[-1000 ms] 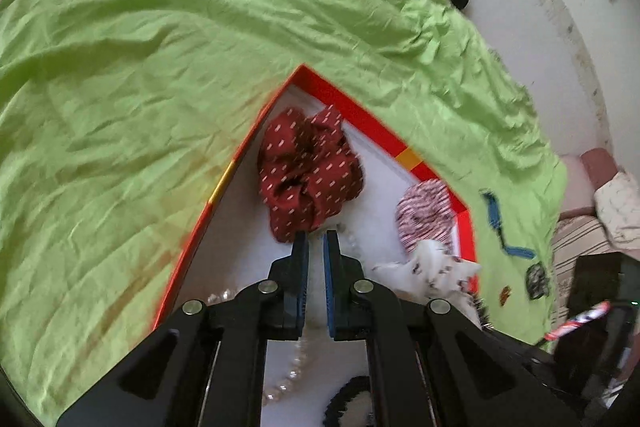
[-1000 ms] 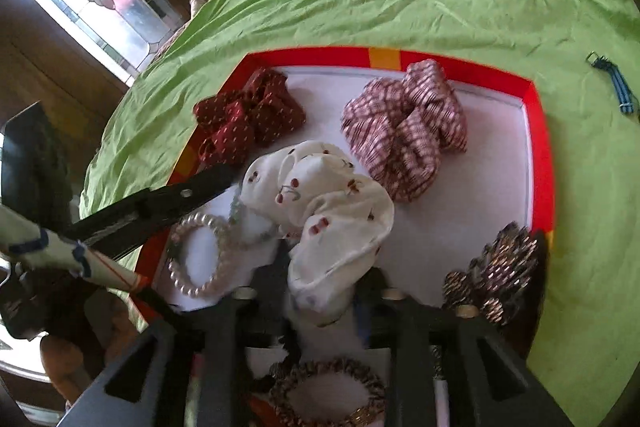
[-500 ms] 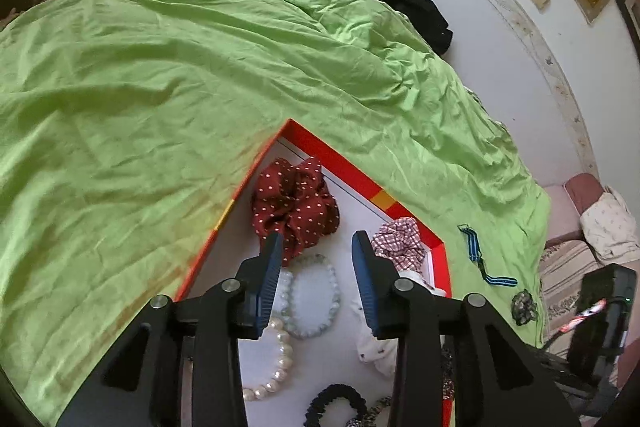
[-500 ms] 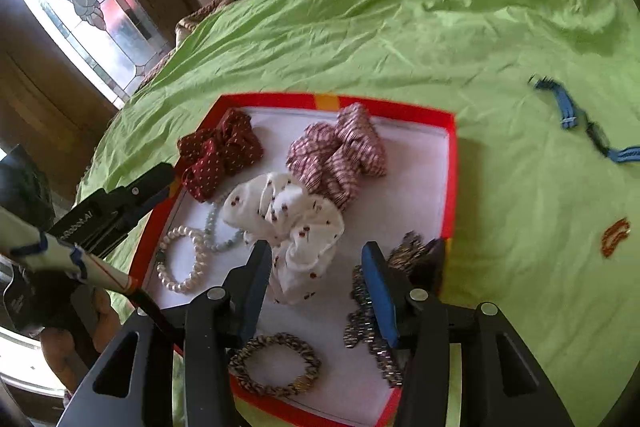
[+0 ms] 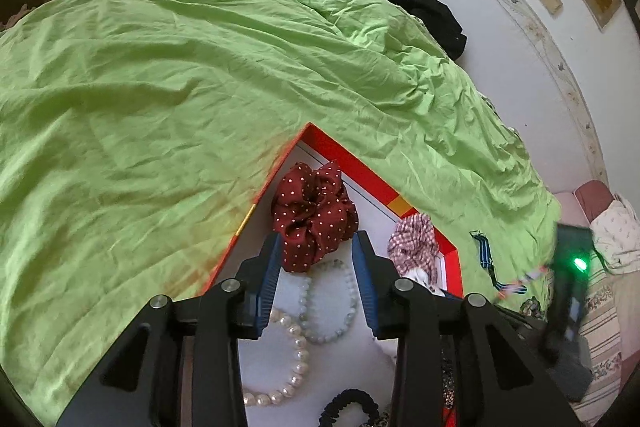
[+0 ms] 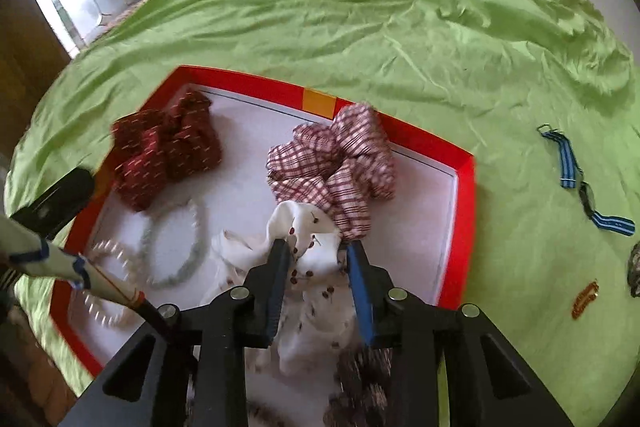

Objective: Organize jewelry
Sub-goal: 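Carry the bracelet and cherry scrunchie into the box and open both tools, then move both tools back toward the remaining items on the green sheet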

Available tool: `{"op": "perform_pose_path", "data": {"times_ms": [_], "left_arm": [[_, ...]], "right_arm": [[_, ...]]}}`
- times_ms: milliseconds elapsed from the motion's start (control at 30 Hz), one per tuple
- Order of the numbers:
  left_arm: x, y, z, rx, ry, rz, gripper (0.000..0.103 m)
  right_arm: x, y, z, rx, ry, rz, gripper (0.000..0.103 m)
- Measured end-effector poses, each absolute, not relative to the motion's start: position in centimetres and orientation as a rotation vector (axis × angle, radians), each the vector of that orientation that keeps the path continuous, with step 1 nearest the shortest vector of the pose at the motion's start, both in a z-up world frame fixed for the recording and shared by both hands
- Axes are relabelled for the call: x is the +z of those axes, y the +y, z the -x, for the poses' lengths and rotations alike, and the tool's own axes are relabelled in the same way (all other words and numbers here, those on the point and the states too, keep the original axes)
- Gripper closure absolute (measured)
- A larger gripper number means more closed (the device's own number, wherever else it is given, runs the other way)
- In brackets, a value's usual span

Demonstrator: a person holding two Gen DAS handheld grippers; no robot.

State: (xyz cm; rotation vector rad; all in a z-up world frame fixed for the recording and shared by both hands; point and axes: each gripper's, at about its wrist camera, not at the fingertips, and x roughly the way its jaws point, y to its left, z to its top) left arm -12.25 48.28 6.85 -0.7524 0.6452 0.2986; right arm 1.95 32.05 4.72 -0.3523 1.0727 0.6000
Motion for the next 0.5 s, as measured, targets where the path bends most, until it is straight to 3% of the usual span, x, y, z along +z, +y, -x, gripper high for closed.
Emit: {"op": "perform_pose_path", "data": {"times_ms": [333,433,500], "left_arm": [[6.9,47.5,11.8,0.314,0.661,0.701,0.068],[6.9,47.1,11.8,0.325,0.671,0.678,0.068],[7.0,46.7,11.8,0.335,0.677,0.653,0.068]], "right_arm": [[8.1,31.8,-1.2,0.676,0.989,0.253,0.071],[10.4,29.2,0.0,0.664,0.922,0.233,0.061],[11.2,27.0,0.8,0.650,0.906,0.212,0.060]]}}
